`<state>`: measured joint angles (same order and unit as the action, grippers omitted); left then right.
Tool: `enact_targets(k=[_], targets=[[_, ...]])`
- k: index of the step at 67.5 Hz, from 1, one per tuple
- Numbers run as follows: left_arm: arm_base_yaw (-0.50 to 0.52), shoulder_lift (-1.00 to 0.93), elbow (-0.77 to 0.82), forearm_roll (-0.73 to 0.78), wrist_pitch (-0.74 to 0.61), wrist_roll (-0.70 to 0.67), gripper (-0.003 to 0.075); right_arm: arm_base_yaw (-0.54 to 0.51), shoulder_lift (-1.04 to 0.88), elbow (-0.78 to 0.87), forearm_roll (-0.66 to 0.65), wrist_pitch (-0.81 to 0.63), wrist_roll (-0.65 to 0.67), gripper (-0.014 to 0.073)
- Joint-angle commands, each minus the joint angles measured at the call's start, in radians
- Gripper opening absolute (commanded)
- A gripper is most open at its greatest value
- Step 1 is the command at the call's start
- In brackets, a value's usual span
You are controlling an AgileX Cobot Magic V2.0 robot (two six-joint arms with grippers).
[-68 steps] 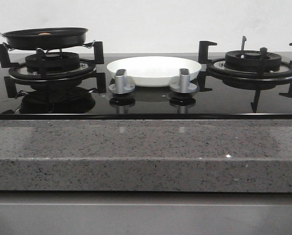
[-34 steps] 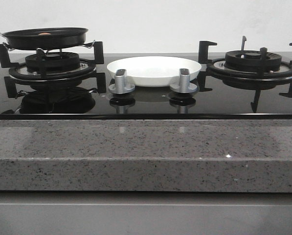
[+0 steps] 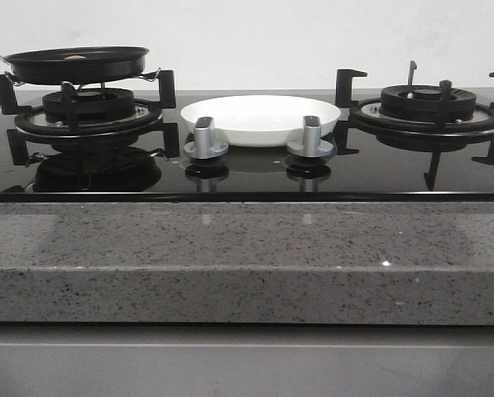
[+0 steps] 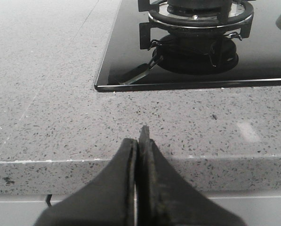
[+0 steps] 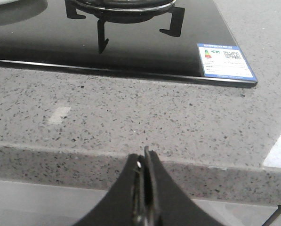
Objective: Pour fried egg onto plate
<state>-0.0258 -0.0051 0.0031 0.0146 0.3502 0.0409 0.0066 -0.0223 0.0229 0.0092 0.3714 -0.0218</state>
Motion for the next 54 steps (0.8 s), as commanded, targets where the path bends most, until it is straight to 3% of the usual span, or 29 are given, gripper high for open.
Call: enact_targets(k=[1,13,34,54], targets=[[-0.007,-0.016,0.009,0.001,-0.072,-0.002,-0.0020,0.000,-0.008,-0.003,-0.022,-0.039,0.001,-0.0060],[-0.007,-0.016,0.009,0.123,-0.130,-0.002,-0.0020,0.000,-0.008,-0.003,-0.045,-0.055,0.001,-0.0060],[-0.007,-0.016,0.009,0.123,-0.226,-0.002,-0.0020,0.000,-0.008,-0.003,-0.045,-0.075,0.001,-0.0060],[-0.007,-0.016,0.009,0.104,-0.315,-0.002,-0.0020,0.000,-0.008,-0.003,-0.002,-0.230,0.001,-0.0060]])
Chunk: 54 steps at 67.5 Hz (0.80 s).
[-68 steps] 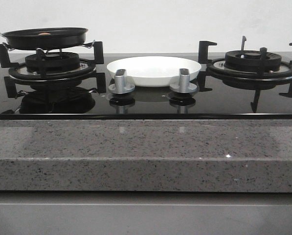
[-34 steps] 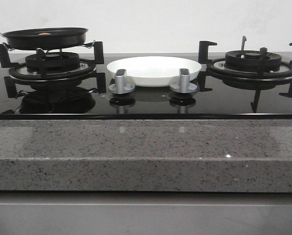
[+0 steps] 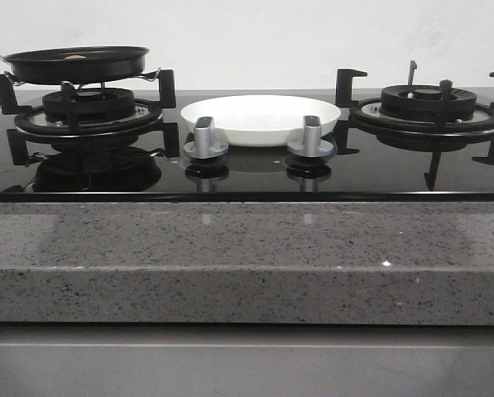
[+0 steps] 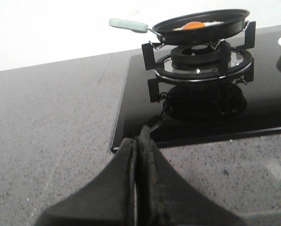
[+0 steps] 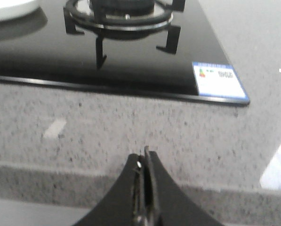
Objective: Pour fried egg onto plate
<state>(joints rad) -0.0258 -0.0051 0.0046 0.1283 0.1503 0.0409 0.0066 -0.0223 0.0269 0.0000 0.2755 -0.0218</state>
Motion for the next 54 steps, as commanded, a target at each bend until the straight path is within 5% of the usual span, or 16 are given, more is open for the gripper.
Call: enact_targets(k=[1,33,54], targets=[[-0.007,-0.016,0.008,-0.010,-0.117,-0.002,-0.0020,0.000,-0.008,-0.007,0.007,-0.138,0.001,-0.0060],[-0.007,0.068,-0.173,-0.157,-0.210,-0.002,-0.0020,0.000,0.005,-0.163,0.097,-0.199,0.001,-0.0060],[-0.007,0.369,-0.491,-0.157,-0.035,-0.002,-0.0020,0.000,0.238,-0.461,0.053,-0.019,0.001,-0.0060]])
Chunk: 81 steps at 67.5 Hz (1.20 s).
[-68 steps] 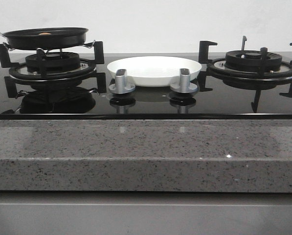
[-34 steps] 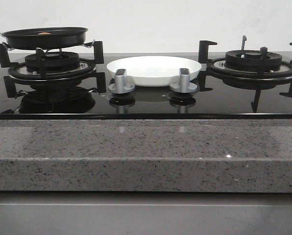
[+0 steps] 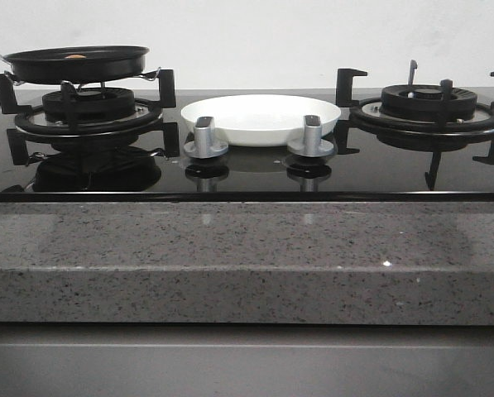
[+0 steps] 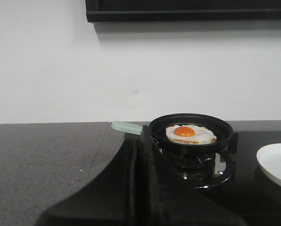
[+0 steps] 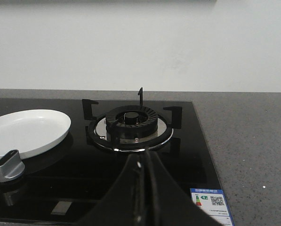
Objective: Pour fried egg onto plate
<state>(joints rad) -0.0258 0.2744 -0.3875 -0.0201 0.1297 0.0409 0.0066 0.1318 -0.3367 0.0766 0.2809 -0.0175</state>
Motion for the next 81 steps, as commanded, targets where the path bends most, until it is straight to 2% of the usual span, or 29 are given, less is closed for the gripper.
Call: enact_targets(k=[1,11,27,57,64,74,77,81], targets=[[-0.007,0.096,-0.105,-0.009,-0.007,-0.002,-0.0020,0.000,0.098,-0.109,-0.024,-0.012,-0.004,-0.0060],[-0.007,0.221,-0.202,-0.009,0.077,-0.002,-0.0020,0.000,0.249,-0.211,-0.024,0.064,-0.004,-0.0060],[-0.007,0.318,-0.211,-0.011,0.179,-0.002,-0.0020,0.000,0.422,-0.235,0.012,0.092,-0.004,-0.0060],[-0.007,0.401,-0.211,-0.039,0.207,-0.002,-0.0011,0.000,0.464,-0.235,-0.006,0.178,-0.004,-0.0041],[-0.007,0.402,-0.211,-0.039,0.205,-0.002,0.0081,0.000,0.464,-0.235,-0.028,0.212,-0.004,0.0053],[-0.007,0.403,-0.211,-0.039,0.205,-0.002,0.0353,0.000,0.464,-0.235,-0.040,0.234,-0.004,0.0314],[-0.007,0.403,-0.211,-0.039,0.205,-0.002,0.0395,0.000,0.464,-0.235,-0.040,0.239,-0.004,0.0365],[-0.007,0.403,-0.211,-0.039,0.205,-0.002,0.0402,0.000,0.464,-0.235,-0.040,0.248,-0.004,0.0399]])
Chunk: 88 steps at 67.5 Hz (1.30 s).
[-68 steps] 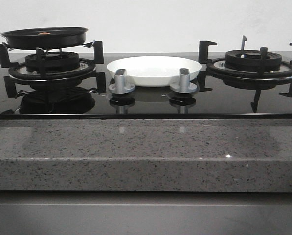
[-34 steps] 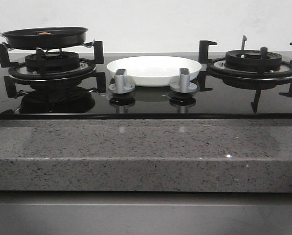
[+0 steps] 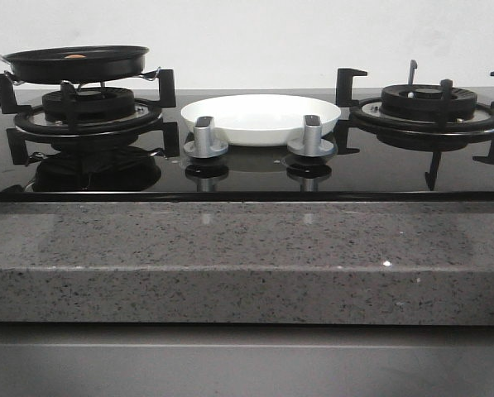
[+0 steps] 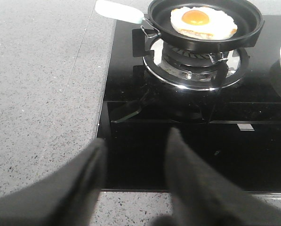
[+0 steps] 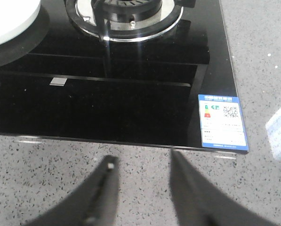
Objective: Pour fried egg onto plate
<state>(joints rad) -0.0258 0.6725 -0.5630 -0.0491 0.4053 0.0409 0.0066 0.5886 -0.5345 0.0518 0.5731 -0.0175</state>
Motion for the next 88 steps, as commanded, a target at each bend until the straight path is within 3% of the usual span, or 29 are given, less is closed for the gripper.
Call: enact_targets(k=[1,17,23,33,52,88], targets=[[-0.007,0.005,-0.036,-0.010,-0.070,-0.002,0.0400,0.000,0.007,-0.037,-0.015,-0.042,-0.004,0.0401],[-0.007,0.005,-0.036,-0.010,-0.070,-0.002,0.0396,0.003,0.057,-0.150,0.083,0.083,-0.006,0.0401],[-0.007,0.005,-0.036,-0.010,-0.070,-0.002,0.0396,0.022,0.112,-0.212,0.135,0.130,-0.068,0.0401],[-0.007,0.005,-0.036,-0.010,-0.070,-0.002,0.0396,0.101,0.232,-0.303,0.241,0.161,-0.197,0.0401],[-0.007,0.005,-0.036,-0.010,-0.070,-0.002,0.0396,0.273,0.510,-0.471,0.250,0.143,-0.208,0.0401],[-0.007,0.011,-0.036,-0.010,-0.070,-0.002,0.0391,0.207,1.088,-1.041,0.285,0.337,-0.121,0.0401]])
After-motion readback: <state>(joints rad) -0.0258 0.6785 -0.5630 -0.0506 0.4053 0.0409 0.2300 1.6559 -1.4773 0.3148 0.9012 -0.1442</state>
